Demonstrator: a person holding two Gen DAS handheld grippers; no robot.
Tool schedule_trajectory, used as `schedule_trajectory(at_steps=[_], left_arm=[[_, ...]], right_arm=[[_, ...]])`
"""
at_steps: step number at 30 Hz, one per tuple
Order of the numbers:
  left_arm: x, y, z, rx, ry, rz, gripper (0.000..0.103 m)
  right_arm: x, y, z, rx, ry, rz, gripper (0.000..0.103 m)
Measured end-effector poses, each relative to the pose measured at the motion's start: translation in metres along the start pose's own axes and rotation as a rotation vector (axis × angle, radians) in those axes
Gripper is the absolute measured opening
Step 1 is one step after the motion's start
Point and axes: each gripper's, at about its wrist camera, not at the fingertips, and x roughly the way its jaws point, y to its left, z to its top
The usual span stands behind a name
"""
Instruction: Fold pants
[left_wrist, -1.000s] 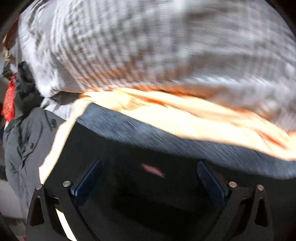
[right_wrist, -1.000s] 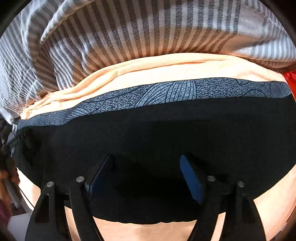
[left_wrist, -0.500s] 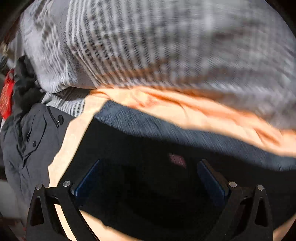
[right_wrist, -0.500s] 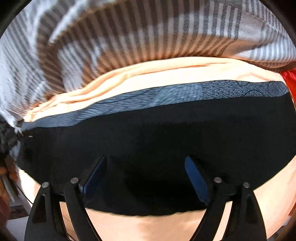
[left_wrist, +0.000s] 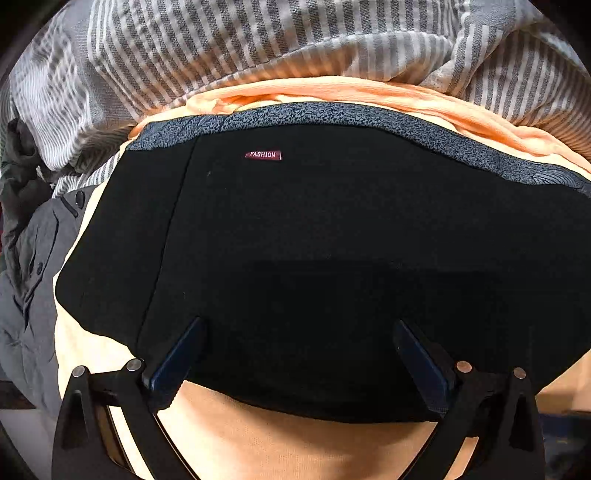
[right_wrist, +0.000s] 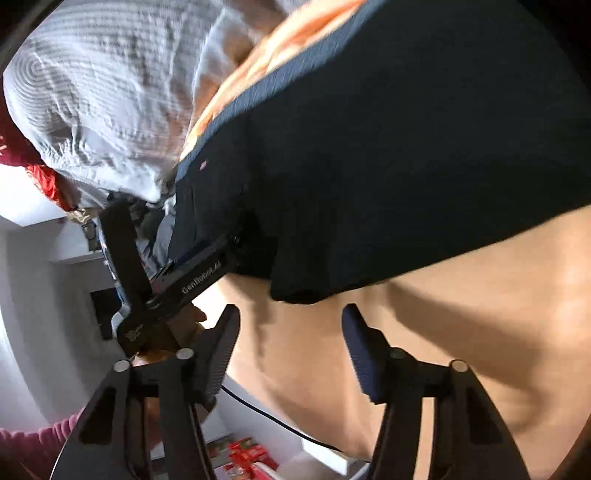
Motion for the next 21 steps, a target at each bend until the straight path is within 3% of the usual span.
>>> schedule_trajectory(at_steps=[5, 11, 12, 13, 14, 18, 21], left_arm=[[0.006, 0.012, 0.002, -0.011, -0.001, -0.061, 0.102], [0.011, 0.021, 0.003, -0.012, -0.006, -0.065, 0.102], [0.012, 0.022, 0.004, -0.011, -0.006, -0.066, 0.102], [0.013, 0.024, 0.004, -0.011, -0.006, -0.066, 0.102], [0.013, 0.025, 0.004, -0.01, -0.006, -0.066, 0.102], [0.014, 0.027, 0.003, -0.003, -0.021, -0.06, 0.102], [0.011, 0.021, 0.001, -0.001, -0.03, -0.048, 0.103]], right_arm=[[0.018, -0.003, 0.008, 0.036, -0.015, 0.013, 0.056], [-0.005, -0.017, 0.003, 0.145, -0.068, 0.082, 0.052], [-0.007, -0.021, 0.003, 0.171, -0.066, 0.091, 0.044], [-0.006, -0.023, 0.005, 0.193, -0.062, 0.088, 0.02], [-0.004, -0.021, 0.005, 0.196, -0.062, 0.092, 0.008], [-0.015, -0.009, -0.006, 0.13, -0.074, 0.072, 0.006], [-0.006, -0.018, -0.009, 0.158, -0.036, 0.024, 0.005]])
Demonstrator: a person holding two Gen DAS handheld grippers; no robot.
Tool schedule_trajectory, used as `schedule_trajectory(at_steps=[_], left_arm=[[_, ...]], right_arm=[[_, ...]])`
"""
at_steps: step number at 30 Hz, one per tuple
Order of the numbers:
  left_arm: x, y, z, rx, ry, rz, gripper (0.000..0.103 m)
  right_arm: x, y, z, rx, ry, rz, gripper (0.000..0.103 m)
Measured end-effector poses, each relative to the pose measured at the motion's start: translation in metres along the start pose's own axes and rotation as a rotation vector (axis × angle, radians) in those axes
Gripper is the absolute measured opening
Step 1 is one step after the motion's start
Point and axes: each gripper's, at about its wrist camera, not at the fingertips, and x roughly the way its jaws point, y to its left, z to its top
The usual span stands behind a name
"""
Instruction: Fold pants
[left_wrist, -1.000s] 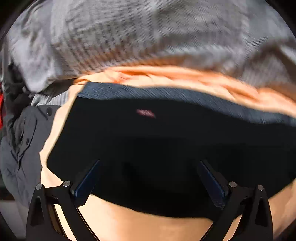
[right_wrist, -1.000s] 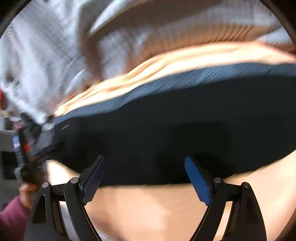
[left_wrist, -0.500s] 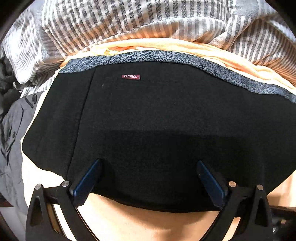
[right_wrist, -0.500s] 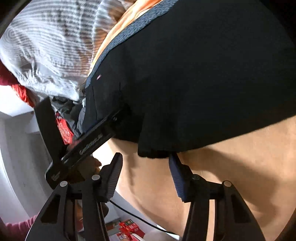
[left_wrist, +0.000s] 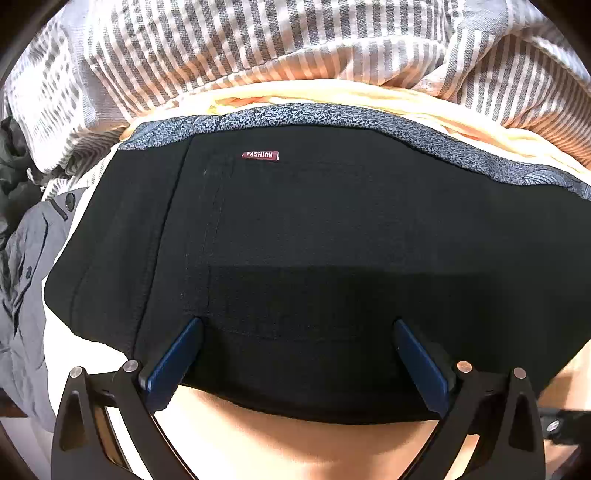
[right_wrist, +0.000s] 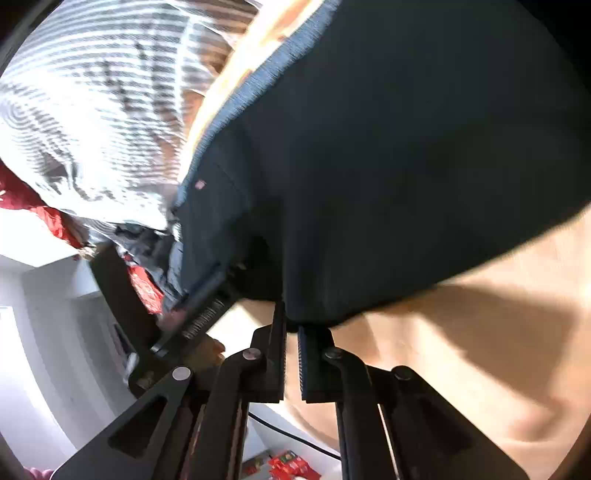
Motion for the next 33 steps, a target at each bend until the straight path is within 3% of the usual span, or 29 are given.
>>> schedule_trajectory(at_steps=[2, 6, 11, 13, 16, 19, 22, 24, 26, 27, 28, 33], left_arm=[[-0.007, -0.011, -0.001, -0.003, 0.014, 0.013, 0.102], [-0.024, -0.028, -0.001, 0.013, 0.038, 0.004, 0.102], [-0.048, -0.065, -0.002, 0.057, 0.003, -0.052, 0.102], [-0.045, -0.087, -0.004, 0.054, 0.023, -0.078, 0.102], [-0.026, -0.104, -0.01, 0.063, 0.084, -0.073, 0.102], [-0.018, -0.114, -0.021, 0.115, 0.047, -0.026, 0.102], [-0.02, -0.116, -0.017, 0.105, 0.079, -0.017, 0.102], [-0.023, -0.117, -0.013, 0.082, 0.114, -0.013, 0.102], [-0.03, -0.122, -0.011, 0.068, 0.126, -0.02, 0.102], [-0.035, -0.127, -0.01, 0.065, 0.124, -0.024, 0.102], [-0.04, -0.132, -0.01, 0.068, 0.12, -0.026, 0.102], [-0.062, -0.168, -0.011, 0.106, 0.11, -0.042, 0.102]], right_arm=[[-0.002, -0.006, -0.003, 0.01, 0.035, -0.015, 0.005], [-0.029, 0.012, -0.008, -0.122, 0.055, -0.13, 0.007], [-0.087, 0.025, 0.018, -0.202, -0.11, -0.257, 0.008], [-0.105, 0.025, 0.035, -0.209, -0.186, -0.323, 0.008], [-0.112, 0.007, 0.051, -0.172, -0.212, -0.39, 0.009], [-0.118, -0.012, 0.056, -0.101, -0.205, -0.299, 0.008], [-0.125, -0.008, 0.05, -0.117, -0.21, -0.306, 0.01], [-0.131, -0.007, 0.039, -0.121, -0.197, -0.283, 0.02], [-0.14, -0.011, 0.032, -0.12, -0.189, -0.264, 0.039], [-0.145, -0.011, 0.026, -0.126, -0.191, -0.285, 0.057], [-0.151, -0.01, 0.02, -0.143, -0.197, -0.313, 0.066], [-0.176, -0.024, -0.002, -0.151, -0.194, -0.341, 0.066]])
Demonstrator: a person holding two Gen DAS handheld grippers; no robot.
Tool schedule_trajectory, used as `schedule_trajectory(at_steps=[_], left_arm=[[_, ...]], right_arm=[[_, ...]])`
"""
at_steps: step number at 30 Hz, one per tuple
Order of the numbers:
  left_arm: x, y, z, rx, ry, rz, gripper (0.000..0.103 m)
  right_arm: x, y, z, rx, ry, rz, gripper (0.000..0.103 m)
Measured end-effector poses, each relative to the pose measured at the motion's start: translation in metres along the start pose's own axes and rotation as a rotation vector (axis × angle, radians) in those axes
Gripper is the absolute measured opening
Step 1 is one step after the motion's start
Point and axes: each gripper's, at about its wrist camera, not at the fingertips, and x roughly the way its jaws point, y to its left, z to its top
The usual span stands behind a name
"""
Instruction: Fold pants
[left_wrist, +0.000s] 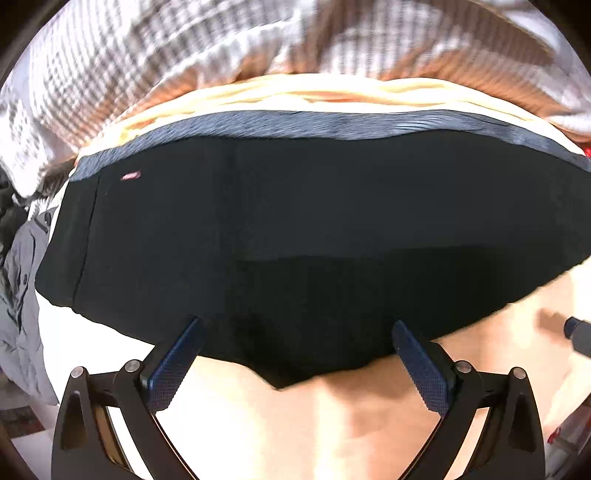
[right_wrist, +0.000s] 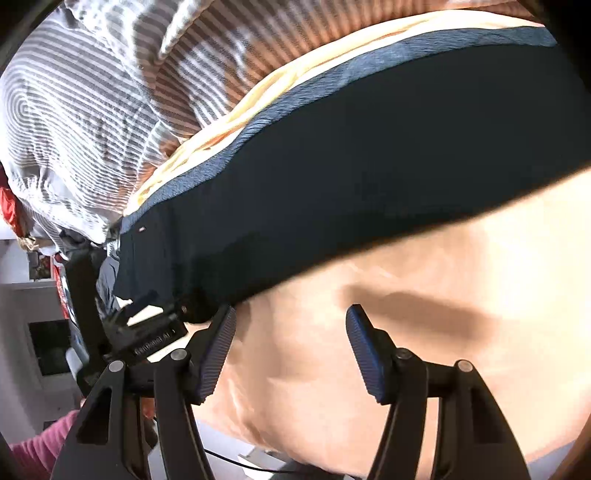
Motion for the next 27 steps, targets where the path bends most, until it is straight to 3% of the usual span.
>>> schedule_trajectory(at_steps=[6, 7, 20, 27], left_arm=[[-0.014, -0.055, 0.004, 0.044, -0.008, -0.032, 0.102], [-0.016, -0.046, 0.004, 0.049, -0.007, -0.037, 0.102], [-0.034, -0.121, 0.017, 0.106, -0.016, -0.07, 0.102], [-0.037, -0.157, 0.033, 0.137, -0.043, -0.095, 0.102]], right_arm=[[-0.021, -0.038, -0.009, 0.068, -0.007, -0.005, 0.067], [-0.025, -0.045, -0.01, 0.087, -0.012, -0.001, 0.067], [-0.06, -0.097, -0.009, 0.168, -0.065, 0.016, 0.067], [-0.093, -0.15, 0.004, 0.273, -0.153, 0.004, 0.067]])
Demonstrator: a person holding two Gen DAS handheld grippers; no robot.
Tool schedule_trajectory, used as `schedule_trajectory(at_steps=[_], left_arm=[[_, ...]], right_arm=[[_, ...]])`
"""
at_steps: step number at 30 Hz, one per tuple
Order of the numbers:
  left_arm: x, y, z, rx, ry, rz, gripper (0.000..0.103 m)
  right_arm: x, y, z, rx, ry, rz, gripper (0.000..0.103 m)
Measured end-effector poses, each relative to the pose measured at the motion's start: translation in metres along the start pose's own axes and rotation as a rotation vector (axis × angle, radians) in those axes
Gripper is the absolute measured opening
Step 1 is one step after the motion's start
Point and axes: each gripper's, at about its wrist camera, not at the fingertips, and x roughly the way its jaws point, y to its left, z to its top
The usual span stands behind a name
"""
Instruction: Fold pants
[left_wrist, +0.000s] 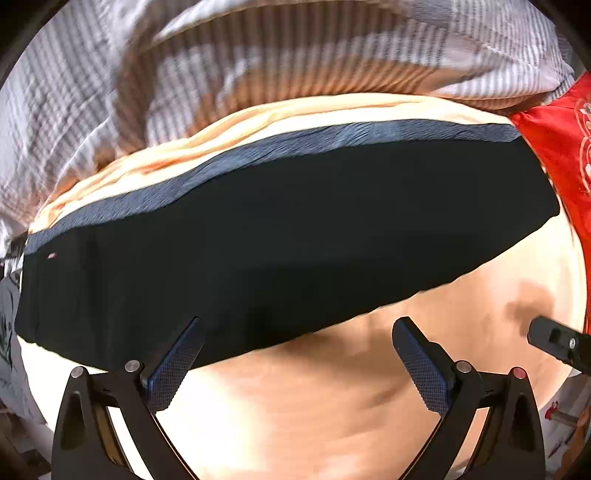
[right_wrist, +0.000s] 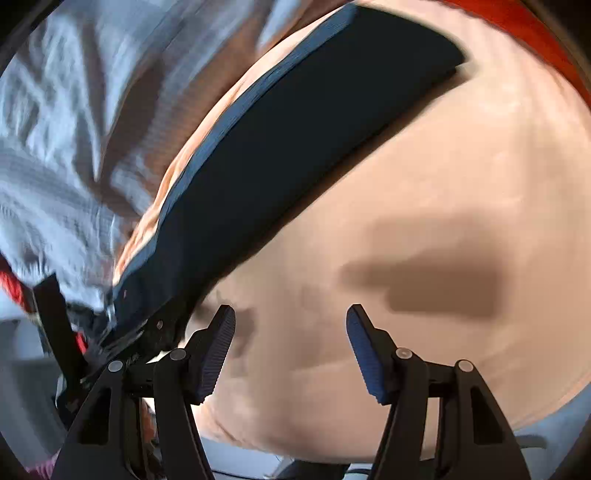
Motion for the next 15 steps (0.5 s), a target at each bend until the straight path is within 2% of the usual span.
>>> schedule_trajectory(at_steps=[5, 11, 15], left_arm=[[0.001, -0.027, 0.014, 0.002, -0.013, -0.004, 0.102], [0.005, -0.054, 0.032, 0.015, -0.042, 0.031, 0.102], [0.009, -0.061, 0.042, -0.001, -0.043, 0.049, 0.102]], right_arm=[[-0.019, -0.029, 0.027, 0.069, -0.067, -0.023, 0.067], [-0.034, -0.053, 0.053, 0.134, -0.128, -0.044, 0.067], [-0.039, -0.063, 0.072, 0.165, -0.164, -0.005, 0.067]])
